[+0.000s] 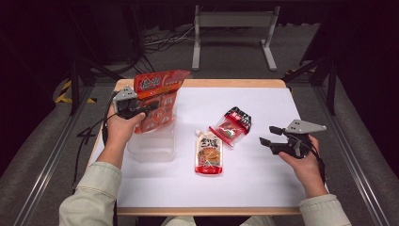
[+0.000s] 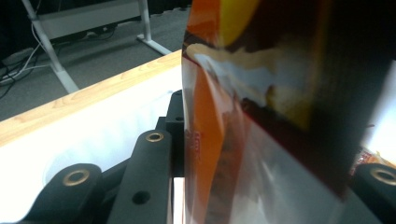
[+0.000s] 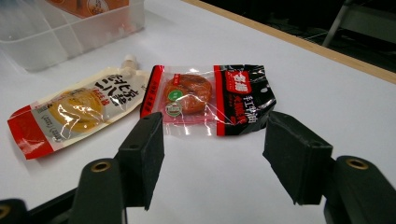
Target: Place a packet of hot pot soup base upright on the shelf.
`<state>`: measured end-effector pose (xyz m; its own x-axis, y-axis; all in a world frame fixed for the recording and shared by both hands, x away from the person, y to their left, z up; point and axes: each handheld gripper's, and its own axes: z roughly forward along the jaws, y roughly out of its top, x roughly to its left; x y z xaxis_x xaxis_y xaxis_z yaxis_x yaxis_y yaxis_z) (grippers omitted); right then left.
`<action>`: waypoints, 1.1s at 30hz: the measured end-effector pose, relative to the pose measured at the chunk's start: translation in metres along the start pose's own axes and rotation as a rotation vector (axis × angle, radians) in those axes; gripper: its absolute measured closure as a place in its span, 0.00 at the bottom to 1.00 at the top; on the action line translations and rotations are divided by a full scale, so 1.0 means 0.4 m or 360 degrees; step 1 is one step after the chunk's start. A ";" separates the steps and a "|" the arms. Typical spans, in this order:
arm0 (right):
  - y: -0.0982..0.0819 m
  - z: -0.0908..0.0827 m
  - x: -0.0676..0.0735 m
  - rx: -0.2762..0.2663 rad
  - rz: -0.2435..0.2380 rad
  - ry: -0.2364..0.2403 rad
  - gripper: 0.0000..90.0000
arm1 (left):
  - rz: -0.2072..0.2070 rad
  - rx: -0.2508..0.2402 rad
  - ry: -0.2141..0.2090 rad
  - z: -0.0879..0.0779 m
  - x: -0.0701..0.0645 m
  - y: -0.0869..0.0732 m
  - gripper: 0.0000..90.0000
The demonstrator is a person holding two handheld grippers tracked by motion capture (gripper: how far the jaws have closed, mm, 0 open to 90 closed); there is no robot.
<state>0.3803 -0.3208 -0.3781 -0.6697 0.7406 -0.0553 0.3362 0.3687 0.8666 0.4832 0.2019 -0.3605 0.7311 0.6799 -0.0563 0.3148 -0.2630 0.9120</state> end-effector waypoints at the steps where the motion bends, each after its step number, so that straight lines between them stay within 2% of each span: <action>1: 0.000 -0.001 0.000 -0.0002 0.0001 0.0005 0.43 | -0.0018 -0.0001 -0.0016 0.000 0.001 -0.006 0.79; 2: 0.000 -0.001 0.000 -0.0002 0.0001 0.0004 0.43 | -0.0018 -0.0001 -0.0016 0.000 0.001 -0.006 0.79; 4: -0.001 -0.001 0.000 0.0002 0.0003 0.0001 0.43 | -0.0064 -0.0004 -0.0019 -0.005 0.006 -0.014 0.79; 9: -0.002 -0.002 -0.001 0.0003 0.0005 0.0004 0.43 | -0.0103 -0.0005 -0.0017 -0.010 0.003 -0.020 0.79; 11: -0.003 -0.004 -0.002 0.0002 0.0009 0.0001 0.43 | -0.0191 0.0063 -0.0052 -0.015 0.001 -0.017 0.78; 16: -0.005 -0.007 -0.002 0.0006 0.0005 0.0000 0.43 | -0.0170 0.0188 -0.0019 -0.022 -0.009 -0.017 0.78; 18: -0.006 -0.007 0.000 0.0013 0.0005 -0.0002 0.43 | -0.0203 0.0168 -0.0026 -0.021 -0.005 -0.028 0.78; 20: -0.005 -0.007 0.001 0.0011 0.0004 0.0000 0.43 | -0.0259 0.0129 -0.0026 -0.023 0.007 -0.043 0.78; 22: -0.005 -0.007 0.002 0.0009 0.0003 0.0002 0.43 | -0.0328 0.0101 -0.0052 -0.023 0.014 -0.058 0.78; 33: -0.005 -0.005 0.004 0.0011 0.0003 0.0003 0.43 | -0.0305 0.0057 -0.0050 -0.023 0.015 -0.077 0.78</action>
<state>0.3774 -0.3214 -0.3789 -0.6704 0.7401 -0.0524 0.3423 0.3712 0.8632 0.4724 0.2203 -0.3851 0.6743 0.6982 -0.2405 0.4708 -0.1557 0.8684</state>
